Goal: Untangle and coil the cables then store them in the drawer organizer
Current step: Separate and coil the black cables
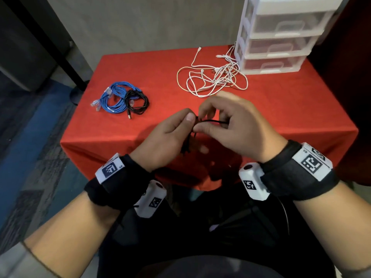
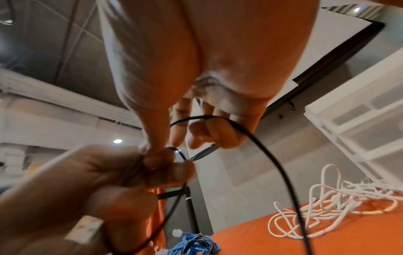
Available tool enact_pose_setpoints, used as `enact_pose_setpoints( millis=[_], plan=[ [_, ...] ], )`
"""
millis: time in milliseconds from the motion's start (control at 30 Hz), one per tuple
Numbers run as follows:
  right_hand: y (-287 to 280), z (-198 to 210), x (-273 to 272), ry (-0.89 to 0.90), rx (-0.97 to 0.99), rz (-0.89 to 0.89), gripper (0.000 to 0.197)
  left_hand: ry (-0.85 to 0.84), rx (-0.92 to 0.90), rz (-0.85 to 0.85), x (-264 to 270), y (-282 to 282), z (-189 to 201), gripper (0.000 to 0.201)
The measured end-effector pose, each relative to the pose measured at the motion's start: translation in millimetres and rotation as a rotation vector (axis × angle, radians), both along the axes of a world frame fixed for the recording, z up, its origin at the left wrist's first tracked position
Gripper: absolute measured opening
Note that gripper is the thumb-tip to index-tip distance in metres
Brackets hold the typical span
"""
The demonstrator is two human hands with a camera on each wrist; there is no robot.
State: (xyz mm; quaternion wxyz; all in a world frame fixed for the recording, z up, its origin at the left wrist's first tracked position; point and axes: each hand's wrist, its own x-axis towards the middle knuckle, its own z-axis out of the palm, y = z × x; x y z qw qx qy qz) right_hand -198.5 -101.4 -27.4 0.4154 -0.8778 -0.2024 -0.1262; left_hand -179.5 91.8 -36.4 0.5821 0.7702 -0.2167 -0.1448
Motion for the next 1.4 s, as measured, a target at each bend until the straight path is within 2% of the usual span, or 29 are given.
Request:
enact_pose_setpoints(
  millis=[67,100,167,233,400,500,633,767,967,1067,1133,1200,1300,1400],
  plan=[
    [-0.9,-3.5,3.1,0.095,0.119,0.014,0.032,0.1,-0.105,-0.035,-6.3,-2.8,4.3,0.032],
    [-0.6,-5.1,3.3,0.157,0.188,0.04,0.033,0.133,-0.151,-0.046,-7.9,-4.1,5.4,0.031],
    [-0.2,-6.9,3.5,0.212,0.264,0.067,0.02,0.206,-0.207,-0.025,-7.1,-4.4,3.8,0.029],
    [-1.4,-7.8,4.7,0.205,0.261,0.052,0.009,0.289,-0.23,0.029,-4.1,-2.7,1.6,0.025],
    [-4.6,-10.6,9.2,0.148,0.21,0.023,0.012,0.491,-0.266,0.096,0.8,-0.9,3.7,0.012],
    [-9.0,-12.1,11.5,0.132,0.17,-0.034,0.015,0.59,-0.234,0.125,7.6,4.0,3.2,0.013],
    [-8.9,-13.7,11.3,0.118,0.13,-0.102,0.015,0.701,-0.25,0.031,8.7,9.6,3.3,0.012],
    [-1.5,-14.4,10.8,0.097,0.217,-0.116,0.016,0.784,-0.369,-0.064,4.9,10.0,1.8,0.004],
    [2.6,-10.4,9.1,0.281,0.442,-0.035,0.017,0.575,-0.338,0.046,3.4,2.3,-5.6,0.01],
    [4.0,-10.6,7.7,0.325,0.526,-0.028,0.017,0.523,-0.338,0.105,4.4,-2.3,-9.0,0.022],
    [5.9,-10.3,7.5,0.323,0.533,-0.021,0.017,0.463,-0.283,0.128,7.0,-5.2,-8.6,0.018],
    [7.6,-9.7,7.5,0.309,0.502,-0.027,0.016,0.222,-0.14,0.188,11.0,-6.0,-10.6,0.005],
    [10.9,-7.2,7.8,0.296,0.48,-0.059,0.015,-0.261,0.107,0.28,17.2,-5.4,-18.7,0.009],
    [15.1,-3.6,7.5,0.305,0.479,-0.069,0.014,-0.474,0.224,0.317,19.5,-5.9,-23.5,0.007]
  ],
)
